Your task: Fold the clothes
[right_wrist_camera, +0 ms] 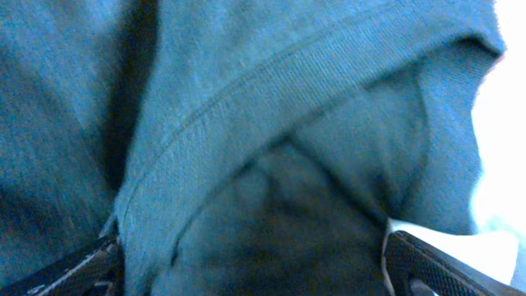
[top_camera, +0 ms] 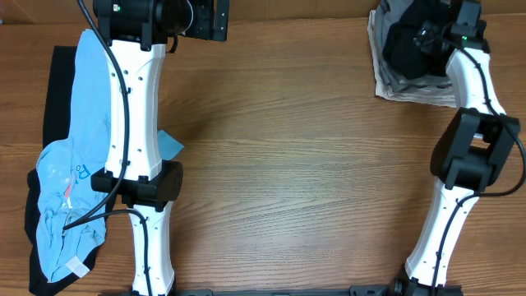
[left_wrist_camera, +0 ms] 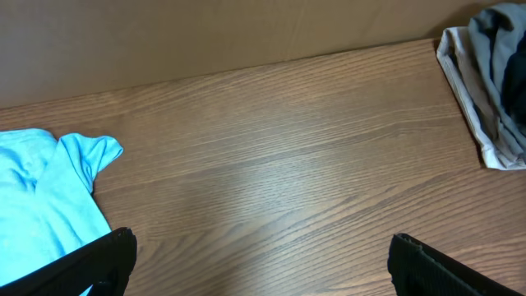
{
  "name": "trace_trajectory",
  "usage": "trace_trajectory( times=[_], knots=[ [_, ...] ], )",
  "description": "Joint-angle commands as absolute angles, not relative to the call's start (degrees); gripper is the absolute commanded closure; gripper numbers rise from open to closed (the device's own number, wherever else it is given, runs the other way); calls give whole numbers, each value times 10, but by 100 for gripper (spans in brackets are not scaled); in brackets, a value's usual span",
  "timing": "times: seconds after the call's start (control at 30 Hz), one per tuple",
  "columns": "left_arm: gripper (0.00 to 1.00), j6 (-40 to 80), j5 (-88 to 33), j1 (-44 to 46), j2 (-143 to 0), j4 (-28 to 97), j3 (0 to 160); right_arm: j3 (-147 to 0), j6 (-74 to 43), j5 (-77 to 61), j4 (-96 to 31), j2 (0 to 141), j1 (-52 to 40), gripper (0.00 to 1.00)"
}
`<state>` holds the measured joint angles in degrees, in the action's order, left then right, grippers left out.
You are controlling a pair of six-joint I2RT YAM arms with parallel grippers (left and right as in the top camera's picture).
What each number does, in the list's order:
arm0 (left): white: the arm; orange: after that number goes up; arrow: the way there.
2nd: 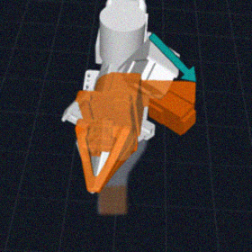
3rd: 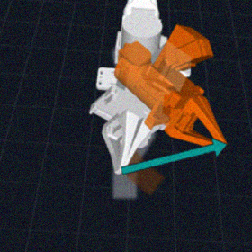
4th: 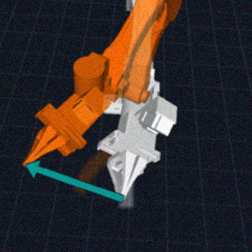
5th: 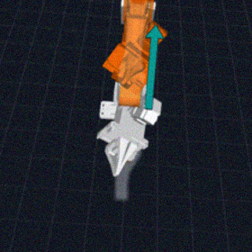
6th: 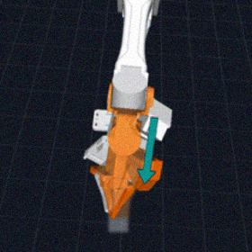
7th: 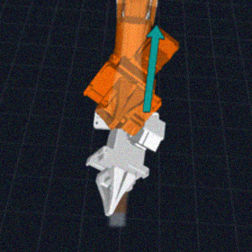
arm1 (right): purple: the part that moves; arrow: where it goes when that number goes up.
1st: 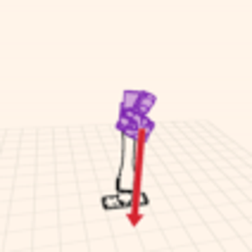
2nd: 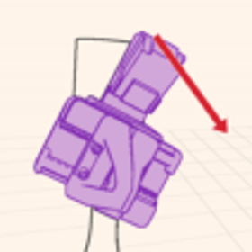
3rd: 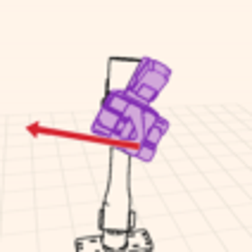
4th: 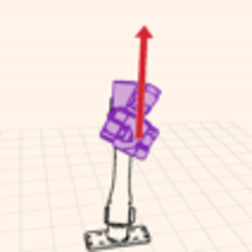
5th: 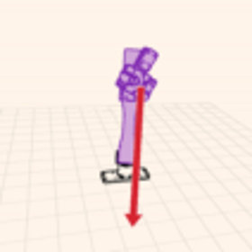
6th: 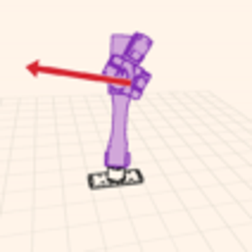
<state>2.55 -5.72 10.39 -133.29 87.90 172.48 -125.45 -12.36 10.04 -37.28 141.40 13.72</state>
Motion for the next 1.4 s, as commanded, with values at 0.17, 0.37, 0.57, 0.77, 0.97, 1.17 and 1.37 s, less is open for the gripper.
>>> trace_trajectory(
  times=[0.17,0.37,0.57,0.77,0.97,1.17,1.37],
  knots=[
    [0,13,-53,102,-1331,879,1726,-1386,-120,23,-548,1177,149,0],
    [0,13,-53,102,-1331,879,1726,-1399,-120,18,-586,1032,147,0],
    [0,13,-53,102,-1331,879,1726,-1399,-120,18,-587,953,147,0],
    [0,13,-53,102,-1331,879,1726,-1399,-120,49,-616,932,148,0],
    [0,13,-53,102,-1331,879,1726,-1398,-121,50,-726,937,146,0],
    [0,13,-53,102,-1331,879,1726,-1378,-120,60,-740,912,98,0],
    [0,13,-53,102,-1331,879,1726,-1246,-120,59,-670,837,46,0]
  ],
)
